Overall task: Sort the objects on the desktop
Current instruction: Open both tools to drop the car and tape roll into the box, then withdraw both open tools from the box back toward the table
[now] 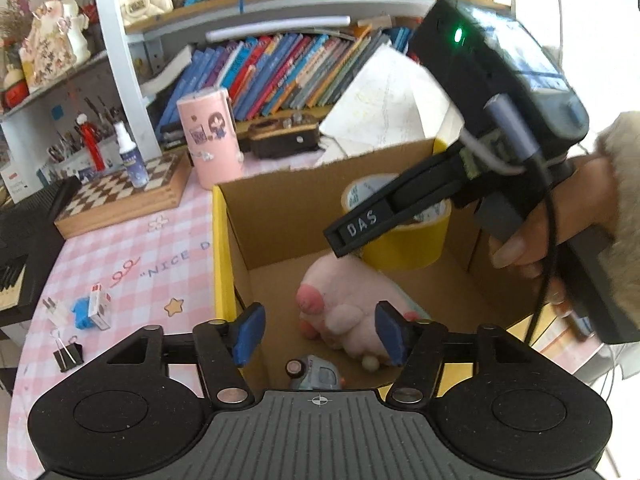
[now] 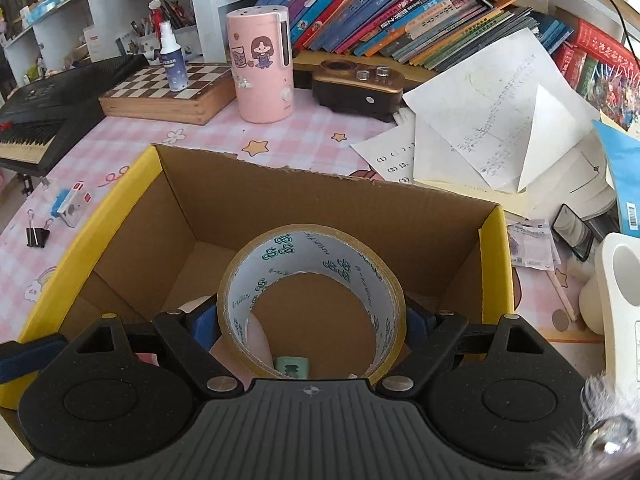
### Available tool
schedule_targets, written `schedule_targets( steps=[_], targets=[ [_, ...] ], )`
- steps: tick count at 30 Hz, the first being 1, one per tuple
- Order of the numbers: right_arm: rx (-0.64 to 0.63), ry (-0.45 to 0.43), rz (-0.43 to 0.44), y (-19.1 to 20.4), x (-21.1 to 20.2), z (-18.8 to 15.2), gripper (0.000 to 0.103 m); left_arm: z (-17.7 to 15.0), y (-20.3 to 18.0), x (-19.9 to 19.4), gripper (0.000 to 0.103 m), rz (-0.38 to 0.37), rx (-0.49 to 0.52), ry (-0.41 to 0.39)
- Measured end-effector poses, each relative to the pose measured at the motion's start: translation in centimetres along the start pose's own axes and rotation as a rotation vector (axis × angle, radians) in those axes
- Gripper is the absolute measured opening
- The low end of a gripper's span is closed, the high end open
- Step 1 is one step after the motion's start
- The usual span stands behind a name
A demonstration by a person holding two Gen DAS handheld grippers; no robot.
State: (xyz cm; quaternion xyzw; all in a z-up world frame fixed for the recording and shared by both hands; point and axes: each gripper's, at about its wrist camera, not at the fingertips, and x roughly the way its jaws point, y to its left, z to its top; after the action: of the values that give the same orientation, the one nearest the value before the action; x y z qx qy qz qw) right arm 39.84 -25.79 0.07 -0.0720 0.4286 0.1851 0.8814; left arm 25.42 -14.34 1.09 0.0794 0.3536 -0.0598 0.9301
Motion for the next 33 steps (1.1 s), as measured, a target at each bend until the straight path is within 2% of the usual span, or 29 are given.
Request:
schedule_targets(
  steps=[2, 5, 11, 13, 17, 21, 29, 33],
  targets=[
    [-0.005, -0.022, -0.009, 0.2, -0.4, 0.0, 0.086, 0.0, 0.1, -0.8, 0.069, 0.002, -0.010, -0.026],
    [-0.014, -0.113, -0.039, 0.7, -1.6, -0.3, 0.093, -0.2, 0.3, -2.2, 0.074, 0.012, -0.027, -0.066],
    [0.011, -0.243, -0.036, 1.1, -4.6, -1.6, 0.094, -0.7, 1.2, -4.9, 0.086, 0.052, -0.064, -0.138],
    [0.017, -0.290, -0.038, 1.3, -6.0, -2.2, 0.094, -0.9, 1.7, -5.8, 0.087, 0.067, -0.085, -0.163],
    [0.047, -0.382, -0.045, 1.4, -9.7, -3.8, 0.094, -1.3, 2.8, -7.5, 0.095, 0.102, -0.135, -0.209],
    [0.131, -0.451, -0.057, 1.3, -13.4, -6.1, 0.094, -2.0, 3.4, -9.0, 0.095, 0.115, -0.163, -0.238],
    [0.198, -0.466, -0.115, 2.8, -17.0, -10.7, 0.096, -4.2, 3.5, -10.5, 0.097, 0.105, -0.163, -0.249],
    [0.180, -0.456, -0.151, 4.7, -17.7, -12.8, 0.096, -5.4, 3.7, -11.0, 0.097, 0.091, -0.158, -0.254]
  ],
)
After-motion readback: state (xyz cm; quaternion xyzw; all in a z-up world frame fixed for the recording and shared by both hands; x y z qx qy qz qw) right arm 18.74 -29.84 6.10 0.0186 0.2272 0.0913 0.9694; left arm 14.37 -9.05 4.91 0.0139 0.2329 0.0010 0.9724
